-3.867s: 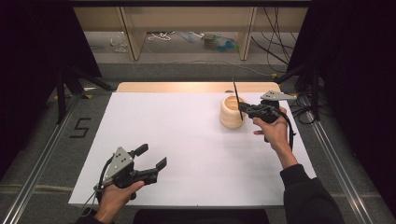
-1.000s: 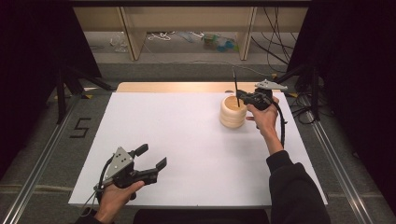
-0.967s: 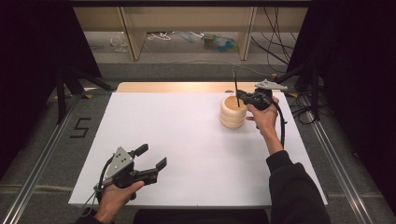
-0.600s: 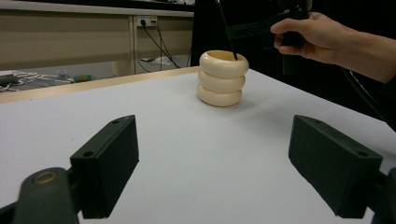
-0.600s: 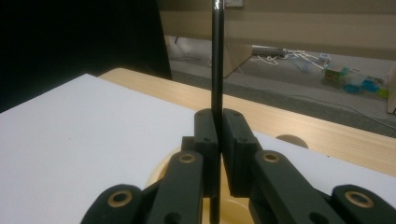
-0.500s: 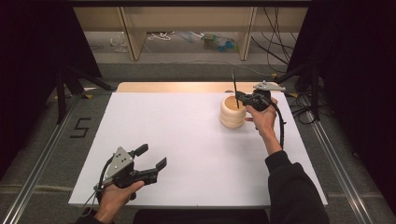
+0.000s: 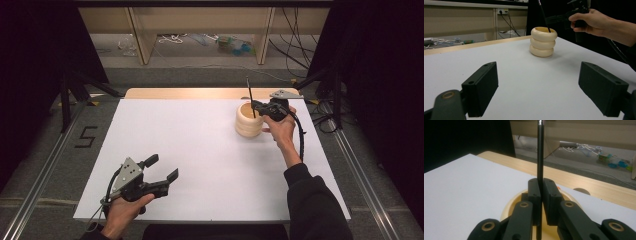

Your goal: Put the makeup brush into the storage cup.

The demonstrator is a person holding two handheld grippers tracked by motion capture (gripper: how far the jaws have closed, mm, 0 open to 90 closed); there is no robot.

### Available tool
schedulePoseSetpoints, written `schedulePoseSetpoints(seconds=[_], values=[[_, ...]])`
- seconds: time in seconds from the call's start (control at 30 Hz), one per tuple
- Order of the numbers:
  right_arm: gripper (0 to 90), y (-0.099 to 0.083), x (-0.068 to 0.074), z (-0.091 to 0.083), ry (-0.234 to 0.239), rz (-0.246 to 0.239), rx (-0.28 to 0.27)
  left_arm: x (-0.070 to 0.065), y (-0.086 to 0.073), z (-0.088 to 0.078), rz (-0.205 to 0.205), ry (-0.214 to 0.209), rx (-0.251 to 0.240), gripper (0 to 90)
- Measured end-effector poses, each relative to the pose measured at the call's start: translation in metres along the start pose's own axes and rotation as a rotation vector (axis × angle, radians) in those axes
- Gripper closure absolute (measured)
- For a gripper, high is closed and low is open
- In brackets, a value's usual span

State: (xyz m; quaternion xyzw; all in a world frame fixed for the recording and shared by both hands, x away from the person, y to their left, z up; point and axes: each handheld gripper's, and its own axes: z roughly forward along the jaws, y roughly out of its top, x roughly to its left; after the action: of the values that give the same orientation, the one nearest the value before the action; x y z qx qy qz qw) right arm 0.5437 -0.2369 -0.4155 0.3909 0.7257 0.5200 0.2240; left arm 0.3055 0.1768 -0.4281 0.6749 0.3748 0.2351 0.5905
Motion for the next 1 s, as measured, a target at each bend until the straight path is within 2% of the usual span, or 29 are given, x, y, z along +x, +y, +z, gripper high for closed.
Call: schedulePoseSetpoints(seconds=[0.17,0.23,0.3,0.33,0.4,0.63,0.73,1.0], values=[[85.6,-0.0014,0.0021,0.0007,0.009,0.01,0.017,0.0001,0.0,-0.0001,0.0,0.0,0.0,15.9],[85.5,-0.0018,0.0011,0.0011,-0.006,-0.013,0.004,0.0,0.0001,-0.0001,-0.001,0.0,0.0,15.9],[85.5,-0.002,0.0024,0.0008,0.002,0.006,0.017,0.0001,0.0,-0.0001,0.0,0.0,0.001,15.9],[85.6,-0.002,0.0012,0.0007,-0.007,-0.011,0.006,0.0001,0.0,-0.0001,0.0,0.0,0.001,15.9],[85.5,-0.0019,0.0012,-0.0002,-0.017,-0.011,0.01,-0.0001,0.0001,0.0,-0.001,0.0,-0.001,15.9],[85.6,-0.0056,0.002,0.0018,-0.011,0.007,0.007,-0.0002,0.0001,-0.0001,0.0,-0.001,0.0,15.9],[85.6,-0.0081,0.001,0.0015,-0.031,0.009,0.011,-0.0001,0.0002,-0.0002,-0.002,-0.001,-0.002,15.9],[85.5,-0.0085,0.002,0.0013,-0.021,0.009,0.003,-0.0003,0.0002,-0.0002,-0.002,-0.001,-0.001,15.9]])
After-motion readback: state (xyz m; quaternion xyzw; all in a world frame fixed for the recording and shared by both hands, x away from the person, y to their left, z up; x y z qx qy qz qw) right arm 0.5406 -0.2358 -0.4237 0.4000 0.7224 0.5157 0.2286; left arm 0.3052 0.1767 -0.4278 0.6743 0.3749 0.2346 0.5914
